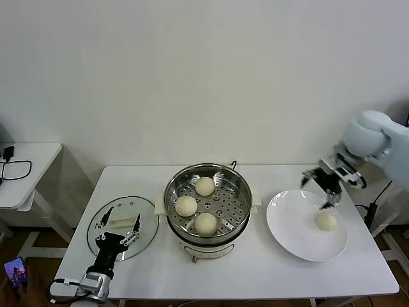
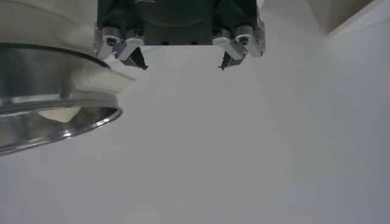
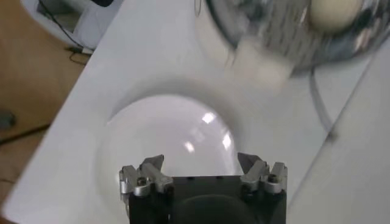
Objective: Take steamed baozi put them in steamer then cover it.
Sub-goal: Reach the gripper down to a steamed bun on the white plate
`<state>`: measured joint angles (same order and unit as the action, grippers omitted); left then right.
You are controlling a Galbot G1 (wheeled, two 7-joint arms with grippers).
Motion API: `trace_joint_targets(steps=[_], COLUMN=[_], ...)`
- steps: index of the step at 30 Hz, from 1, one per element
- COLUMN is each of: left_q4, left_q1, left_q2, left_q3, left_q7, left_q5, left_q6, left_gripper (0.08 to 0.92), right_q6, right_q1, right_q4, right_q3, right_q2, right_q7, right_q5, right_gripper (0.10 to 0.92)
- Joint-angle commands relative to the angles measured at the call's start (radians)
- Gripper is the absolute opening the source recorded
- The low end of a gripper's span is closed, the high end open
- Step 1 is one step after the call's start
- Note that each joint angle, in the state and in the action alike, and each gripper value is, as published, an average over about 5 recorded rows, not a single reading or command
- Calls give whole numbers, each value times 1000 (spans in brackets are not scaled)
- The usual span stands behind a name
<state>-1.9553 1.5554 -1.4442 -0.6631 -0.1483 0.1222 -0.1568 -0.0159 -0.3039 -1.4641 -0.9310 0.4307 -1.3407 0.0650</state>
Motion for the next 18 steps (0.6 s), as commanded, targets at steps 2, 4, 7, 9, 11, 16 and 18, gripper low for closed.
trace_joint_targets(steps=[2, 4, 7, 9, 11, 16, 18], left_q4=[-4, -6, -7, -8, -7, -2, 0], left_q1=[2, 4, 6, 7, 8, 6, 5], left_q2=[-2, -4, -5, -6, -7, -7, -7], left_q3=[17, 20, 23, 23, 23, 22, 21], left_q7=[5, 7, 11, 13, 13, 15, 15], left_q5=[8, 11, 15, 17, 18, 22, 22], left_q6=[-2, -2, -3, -3, -3, -2, -2], left_gripper=[823, 823, 823, 823, 823, 823, 823], right_q6=[-49, -42, -30, -25, -21, -19, -14], right_q1=[567, 585, 594, 596, 597, 598, 598], right_q4=[242, 282, 331, 361, 387, 419, 433], right_q3=[544, 573, 596, 608, 619, 624, 623], right_q2=[-39, -3, 51, 85, 117, 175, 191], right_q7=[51, 68, 90, 103, 112, 120, 124], right_q5=[210, 230, 260, 271, 279, 283, 289], right_gripper=[823, 823, 823, 823, 823, 823, 823])
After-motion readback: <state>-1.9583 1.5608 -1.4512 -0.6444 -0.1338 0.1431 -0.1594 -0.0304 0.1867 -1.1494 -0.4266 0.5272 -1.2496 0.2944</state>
